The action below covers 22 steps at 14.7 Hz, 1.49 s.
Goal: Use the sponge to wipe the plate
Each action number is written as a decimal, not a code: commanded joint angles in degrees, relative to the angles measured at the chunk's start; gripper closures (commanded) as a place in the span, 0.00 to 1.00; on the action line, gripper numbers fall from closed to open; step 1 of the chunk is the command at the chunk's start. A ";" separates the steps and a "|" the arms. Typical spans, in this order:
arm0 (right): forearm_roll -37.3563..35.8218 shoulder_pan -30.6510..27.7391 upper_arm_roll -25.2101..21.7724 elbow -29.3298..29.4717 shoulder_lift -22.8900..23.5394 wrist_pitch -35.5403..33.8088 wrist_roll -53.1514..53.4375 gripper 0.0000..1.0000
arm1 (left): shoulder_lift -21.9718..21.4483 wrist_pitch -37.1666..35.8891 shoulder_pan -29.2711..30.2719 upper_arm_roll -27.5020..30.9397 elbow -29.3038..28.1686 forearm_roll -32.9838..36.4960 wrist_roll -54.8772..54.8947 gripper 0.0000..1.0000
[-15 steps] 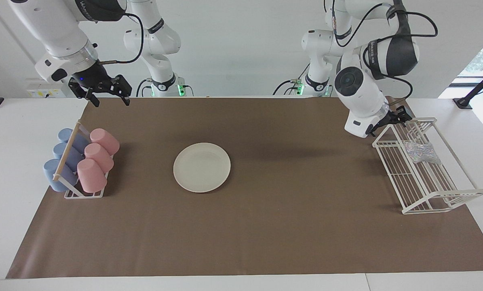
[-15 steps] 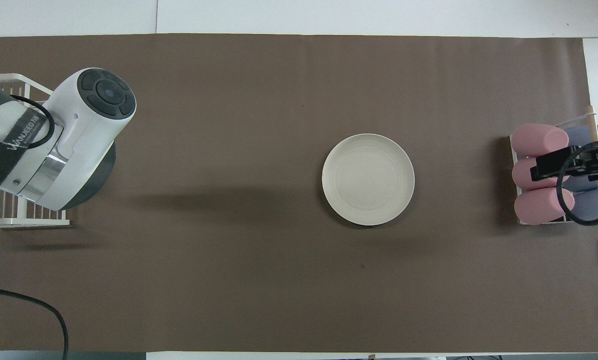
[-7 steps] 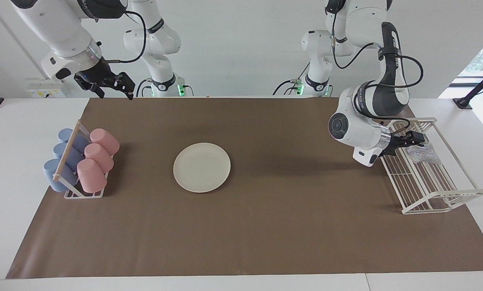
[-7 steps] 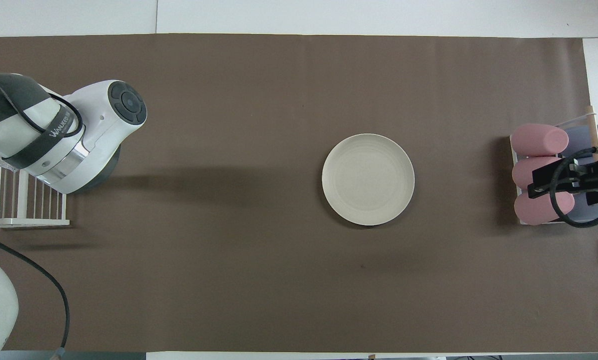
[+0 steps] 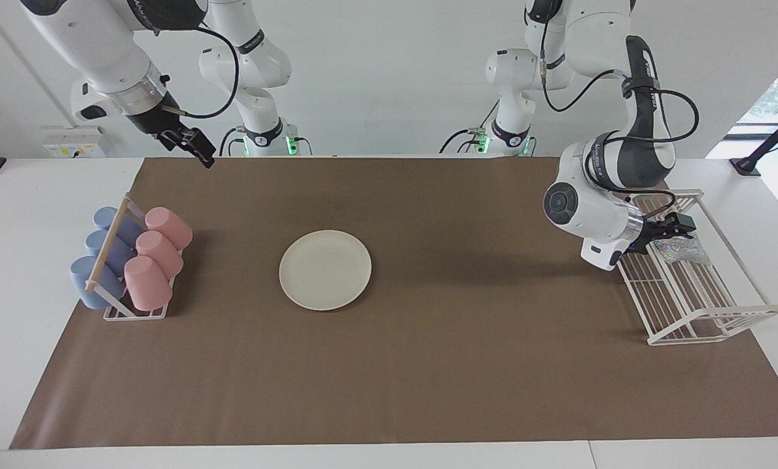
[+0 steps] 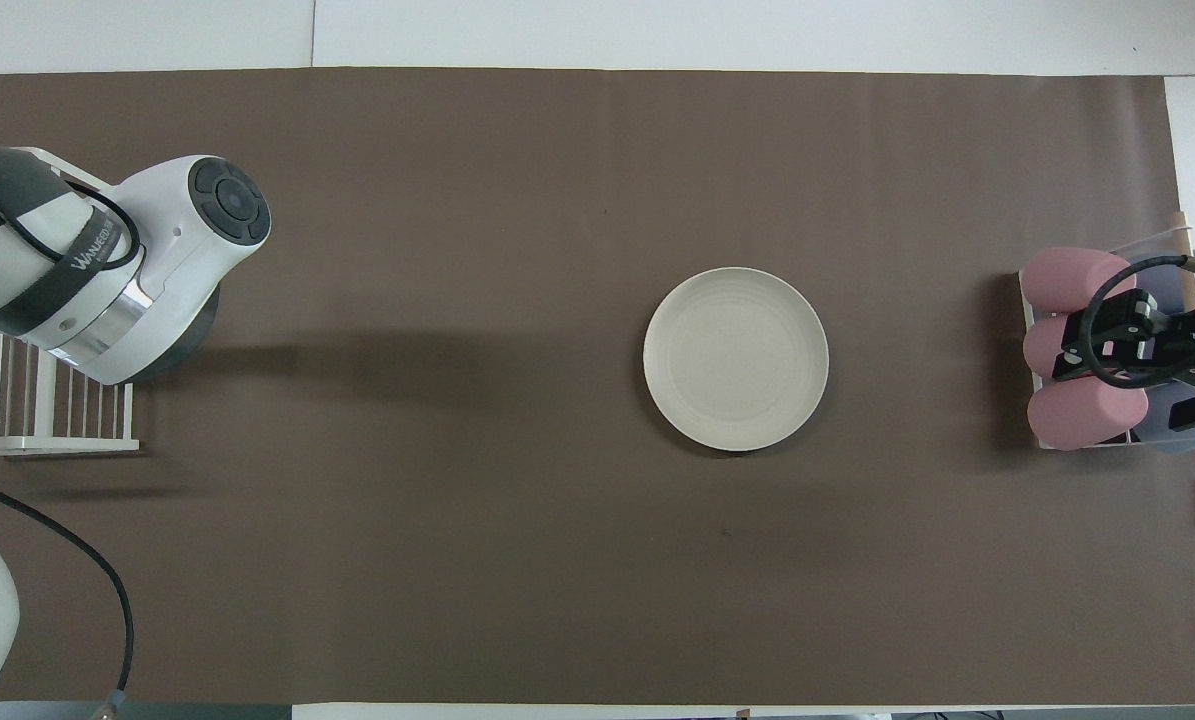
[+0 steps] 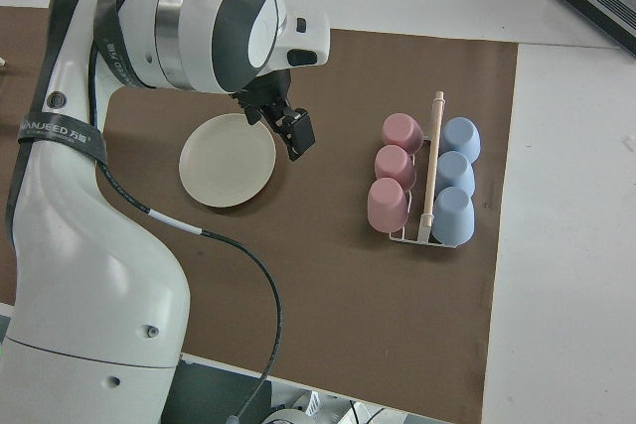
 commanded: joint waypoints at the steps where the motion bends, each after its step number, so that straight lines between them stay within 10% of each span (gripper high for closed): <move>1: 2.94 2.85 0.92 -3.13 -2.14 4.22 18.44 0.00 | 0.07 1.61 0.98 -0.12 -0.41 1.25 -1.38 0.07; 14: 14.21 22.36 1.00 -8.15 -3.38 27.26 67.71 0.00 | -0.46 4.07 1.94 -0.12 -2.87 1.25 -7.09 0.59; 19: 9.49 32.64 1.00 -2.73 6.78 26.48 77.97 0.00 | -0.46 4.16 1.94 -0.12 -2.96 1.25 -7.71 1.00; 22: 1.65 35.82 1.09 8.88 15.43 16.74 84.07 0.00 | -0.46 4.25 1.86 -0.21 -2.96 1.25 -7.80 1.00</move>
